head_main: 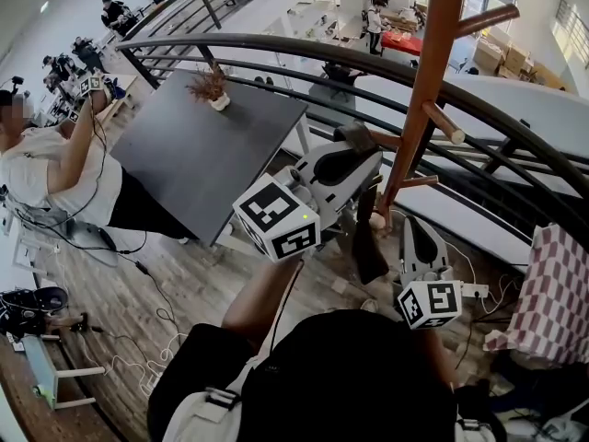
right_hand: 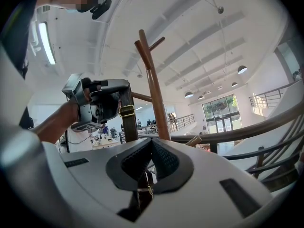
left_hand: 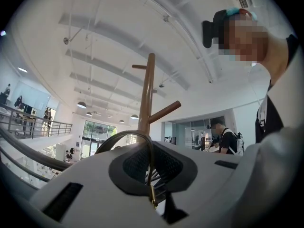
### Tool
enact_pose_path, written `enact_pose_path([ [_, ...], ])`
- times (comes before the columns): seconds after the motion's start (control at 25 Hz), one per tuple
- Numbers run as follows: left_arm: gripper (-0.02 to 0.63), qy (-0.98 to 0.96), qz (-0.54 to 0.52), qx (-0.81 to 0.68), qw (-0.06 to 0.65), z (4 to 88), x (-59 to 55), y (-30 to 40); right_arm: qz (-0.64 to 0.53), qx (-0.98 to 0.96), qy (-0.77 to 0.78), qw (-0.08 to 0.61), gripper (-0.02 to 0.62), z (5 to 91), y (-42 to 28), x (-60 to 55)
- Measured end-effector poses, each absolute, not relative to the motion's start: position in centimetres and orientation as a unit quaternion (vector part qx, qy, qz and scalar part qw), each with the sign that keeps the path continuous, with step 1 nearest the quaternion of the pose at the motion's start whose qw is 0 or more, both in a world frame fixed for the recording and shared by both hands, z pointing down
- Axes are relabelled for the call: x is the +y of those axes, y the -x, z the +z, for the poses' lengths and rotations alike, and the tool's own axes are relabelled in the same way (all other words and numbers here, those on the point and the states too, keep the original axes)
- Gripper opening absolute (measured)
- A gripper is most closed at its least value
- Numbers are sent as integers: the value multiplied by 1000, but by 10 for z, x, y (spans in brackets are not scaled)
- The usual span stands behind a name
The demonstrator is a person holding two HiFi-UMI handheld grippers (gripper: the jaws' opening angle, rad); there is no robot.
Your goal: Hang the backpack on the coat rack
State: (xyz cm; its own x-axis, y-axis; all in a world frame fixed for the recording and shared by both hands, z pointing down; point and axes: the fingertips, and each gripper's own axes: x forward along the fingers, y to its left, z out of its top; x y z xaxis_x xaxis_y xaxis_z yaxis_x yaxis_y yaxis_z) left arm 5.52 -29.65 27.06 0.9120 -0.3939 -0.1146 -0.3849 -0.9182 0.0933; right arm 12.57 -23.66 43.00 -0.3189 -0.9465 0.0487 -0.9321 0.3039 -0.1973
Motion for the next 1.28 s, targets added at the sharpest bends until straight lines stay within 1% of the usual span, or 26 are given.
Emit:
enact_pose_path([
  [0.48, 17, -979, -50, -188, 63, 292, -305, -70, -105, 801, 589, 38, 12, 437, -133, -236],
  [1.28, 17, -972, -33, -209, 102, 330, -311, -65, -118, 804, 582, 33, 12, 446, -128, -232],
])
